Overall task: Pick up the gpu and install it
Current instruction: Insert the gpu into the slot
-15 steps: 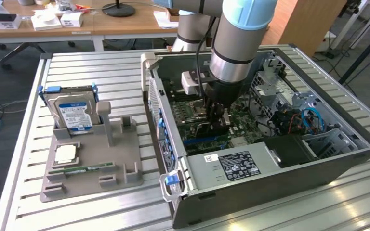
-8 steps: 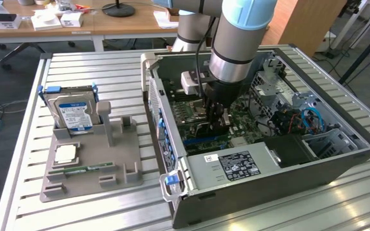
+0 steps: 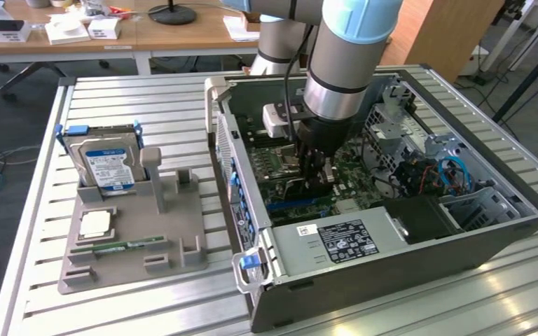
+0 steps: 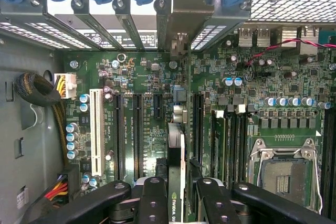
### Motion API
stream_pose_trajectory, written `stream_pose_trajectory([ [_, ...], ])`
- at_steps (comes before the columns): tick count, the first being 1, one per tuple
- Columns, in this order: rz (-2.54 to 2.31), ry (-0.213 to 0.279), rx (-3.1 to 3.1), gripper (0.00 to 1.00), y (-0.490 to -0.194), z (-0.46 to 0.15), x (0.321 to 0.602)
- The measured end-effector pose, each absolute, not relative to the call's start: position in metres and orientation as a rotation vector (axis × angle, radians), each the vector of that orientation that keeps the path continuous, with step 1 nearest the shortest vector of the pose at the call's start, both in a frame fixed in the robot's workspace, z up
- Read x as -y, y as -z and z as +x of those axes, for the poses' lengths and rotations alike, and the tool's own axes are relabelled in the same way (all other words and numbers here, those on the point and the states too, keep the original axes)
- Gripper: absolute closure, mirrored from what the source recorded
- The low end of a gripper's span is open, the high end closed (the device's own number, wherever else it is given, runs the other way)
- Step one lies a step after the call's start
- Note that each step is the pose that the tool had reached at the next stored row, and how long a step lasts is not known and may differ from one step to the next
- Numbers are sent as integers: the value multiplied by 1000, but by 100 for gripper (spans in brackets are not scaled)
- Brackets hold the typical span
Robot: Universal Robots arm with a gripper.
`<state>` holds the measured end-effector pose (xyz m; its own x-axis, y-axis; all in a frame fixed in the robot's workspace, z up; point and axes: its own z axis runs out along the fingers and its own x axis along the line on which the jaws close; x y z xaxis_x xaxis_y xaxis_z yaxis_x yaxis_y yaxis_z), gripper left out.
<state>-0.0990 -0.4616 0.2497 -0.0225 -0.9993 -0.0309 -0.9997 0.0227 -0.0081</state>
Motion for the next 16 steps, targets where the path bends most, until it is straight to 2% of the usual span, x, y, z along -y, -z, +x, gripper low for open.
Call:
stream_pose_trajectory([
  [16, -2177, -25, -2227, 74, -250, -99, 462],
])
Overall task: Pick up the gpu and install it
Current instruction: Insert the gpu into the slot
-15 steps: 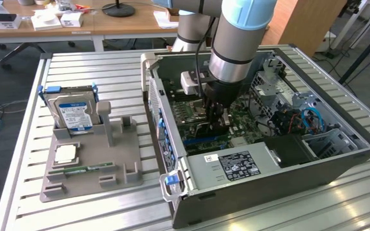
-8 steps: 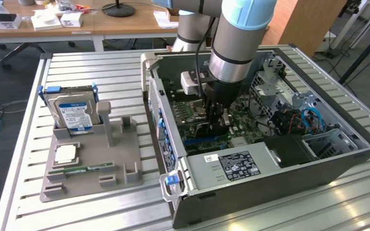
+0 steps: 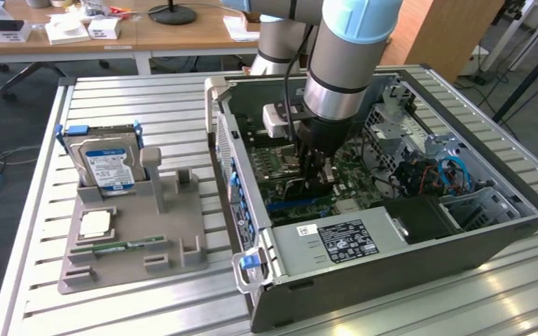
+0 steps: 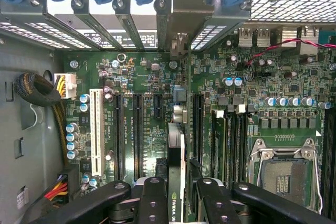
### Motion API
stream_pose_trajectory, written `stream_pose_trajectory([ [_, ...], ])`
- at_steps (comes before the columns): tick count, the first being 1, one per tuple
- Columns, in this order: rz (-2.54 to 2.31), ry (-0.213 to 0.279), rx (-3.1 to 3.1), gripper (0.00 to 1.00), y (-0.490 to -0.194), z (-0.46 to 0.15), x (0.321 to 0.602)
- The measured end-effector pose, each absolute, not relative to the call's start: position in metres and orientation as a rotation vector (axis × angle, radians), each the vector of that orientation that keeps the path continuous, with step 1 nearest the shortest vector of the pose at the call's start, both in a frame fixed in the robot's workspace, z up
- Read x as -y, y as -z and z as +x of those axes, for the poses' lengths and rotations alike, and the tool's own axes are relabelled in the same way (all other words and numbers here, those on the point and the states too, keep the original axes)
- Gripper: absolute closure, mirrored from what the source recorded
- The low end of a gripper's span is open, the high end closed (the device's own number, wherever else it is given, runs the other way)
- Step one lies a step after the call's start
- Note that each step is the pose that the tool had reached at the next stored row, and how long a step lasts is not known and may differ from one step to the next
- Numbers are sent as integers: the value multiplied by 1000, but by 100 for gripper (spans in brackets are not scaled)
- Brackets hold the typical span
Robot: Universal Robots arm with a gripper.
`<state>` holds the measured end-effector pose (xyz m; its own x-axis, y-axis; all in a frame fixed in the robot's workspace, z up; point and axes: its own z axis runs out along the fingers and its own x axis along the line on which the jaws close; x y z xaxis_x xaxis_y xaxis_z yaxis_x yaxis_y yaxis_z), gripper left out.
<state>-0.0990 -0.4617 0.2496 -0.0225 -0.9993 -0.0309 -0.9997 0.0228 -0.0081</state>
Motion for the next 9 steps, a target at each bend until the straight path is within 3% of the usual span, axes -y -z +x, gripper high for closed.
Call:
stream_pose_trajectory([
  [2, -2177, -25, -2227, 73, -250, -99, 462],
  [3, -2177, -25, -2227, 66, -250, -99, 462],
  [9, -2177, -25, -2227, 66, -250, -99, 462],
])
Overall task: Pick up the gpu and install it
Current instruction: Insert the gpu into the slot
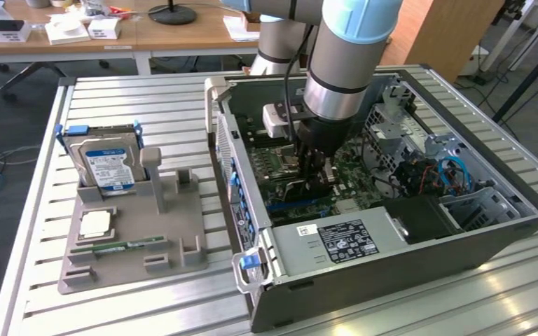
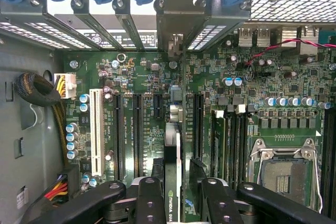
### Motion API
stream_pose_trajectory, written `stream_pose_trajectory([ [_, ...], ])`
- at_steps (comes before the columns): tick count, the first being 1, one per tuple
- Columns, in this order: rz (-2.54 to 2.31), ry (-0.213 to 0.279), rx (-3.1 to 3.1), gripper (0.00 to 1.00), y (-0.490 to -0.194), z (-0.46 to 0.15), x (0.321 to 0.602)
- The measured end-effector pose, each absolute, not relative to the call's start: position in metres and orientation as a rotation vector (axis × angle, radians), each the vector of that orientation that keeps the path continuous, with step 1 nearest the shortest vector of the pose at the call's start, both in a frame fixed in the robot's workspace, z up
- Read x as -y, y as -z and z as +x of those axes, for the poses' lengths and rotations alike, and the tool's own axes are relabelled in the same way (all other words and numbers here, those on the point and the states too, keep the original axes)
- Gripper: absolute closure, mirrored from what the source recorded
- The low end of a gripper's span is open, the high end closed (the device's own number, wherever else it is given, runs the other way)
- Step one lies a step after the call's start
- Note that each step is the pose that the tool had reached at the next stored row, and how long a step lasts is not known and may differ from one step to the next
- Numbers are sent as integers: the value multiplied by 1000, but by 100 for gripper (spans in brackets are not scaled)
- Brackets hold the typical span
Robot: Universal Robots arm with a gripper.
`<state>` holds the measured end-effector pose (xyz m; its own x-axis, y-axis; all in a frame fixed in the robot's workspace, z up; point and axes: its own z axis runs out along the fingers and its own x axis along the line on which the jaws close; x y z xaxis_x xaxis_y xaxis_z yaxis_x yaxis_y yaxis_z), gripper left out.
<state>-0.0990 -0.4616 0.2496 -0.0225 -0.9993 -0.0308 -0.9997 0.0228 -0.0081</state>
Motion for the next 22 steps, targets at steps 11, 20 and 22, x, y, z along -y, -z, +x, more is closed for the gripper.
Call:
stream_pose_trajectory([
  [11, -2177, -24, -2227, 66, -250, -99, 461],
  [20, -2177, -24, -2227, 66, -263, -99, 461],
  [22, -2177, -24, -2227, 66, -268, -99, 461],
])
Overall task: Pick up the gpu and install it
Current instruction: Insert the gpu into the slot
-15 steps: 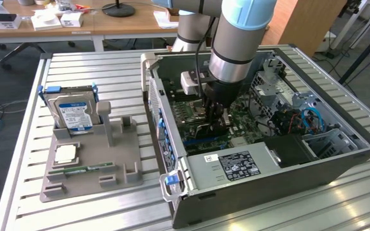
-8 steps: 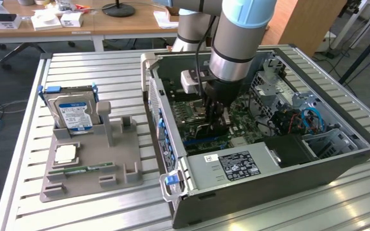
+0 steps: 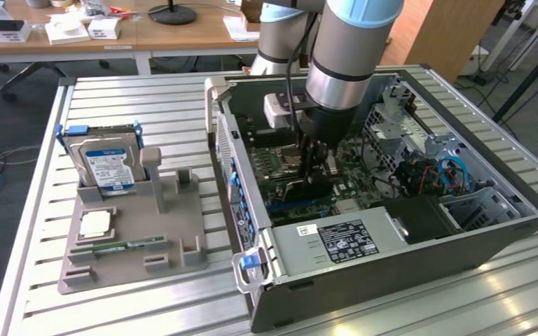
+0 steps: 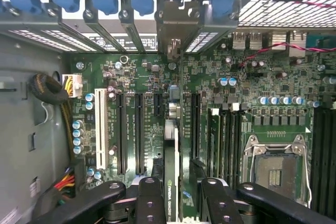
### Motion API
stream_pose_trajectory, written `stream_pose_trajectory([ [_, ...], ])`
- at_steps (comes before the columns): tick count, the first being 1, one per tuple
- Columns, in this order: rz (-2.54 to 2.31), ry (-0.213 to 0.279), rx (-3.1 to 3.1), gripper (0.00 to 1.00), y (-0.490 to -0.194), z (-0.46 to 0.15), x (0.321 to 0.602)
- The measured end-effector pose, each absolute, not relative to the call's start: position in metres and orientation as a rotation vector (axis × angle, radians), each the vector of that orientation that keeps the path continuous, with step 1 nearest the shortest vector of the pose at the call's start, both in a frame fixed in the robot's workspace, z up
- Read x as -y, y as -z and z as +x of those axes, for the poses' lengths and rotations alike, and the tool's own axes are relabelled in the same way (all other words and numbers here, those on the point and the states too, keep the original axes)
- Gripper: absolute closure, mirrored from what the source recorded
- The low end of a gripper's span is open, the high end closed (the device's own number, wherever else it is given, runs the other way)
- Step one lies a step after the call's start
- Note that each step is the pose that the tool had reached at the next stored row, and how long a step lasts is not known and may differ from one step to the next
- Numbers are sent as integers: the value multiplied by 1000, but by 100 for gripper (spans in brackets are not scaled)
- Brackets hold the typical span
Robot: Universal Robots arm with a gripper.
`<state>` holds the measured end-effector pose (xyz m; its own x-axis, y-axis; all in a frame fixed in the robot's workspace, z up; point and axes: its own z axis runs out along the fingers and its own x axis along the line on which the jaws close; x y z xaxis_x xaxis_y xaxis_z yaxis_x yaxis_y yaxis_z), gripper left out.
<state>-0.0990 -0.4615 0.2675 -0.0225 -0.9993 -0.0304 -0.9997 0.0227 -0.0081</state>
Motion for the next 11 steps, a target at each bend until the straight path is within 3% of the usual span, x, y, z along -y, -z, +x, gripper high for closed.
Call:
stream_pose_trajectory([
  [11, -2177, -24, -2227, 66, -290, -99, 461],
])
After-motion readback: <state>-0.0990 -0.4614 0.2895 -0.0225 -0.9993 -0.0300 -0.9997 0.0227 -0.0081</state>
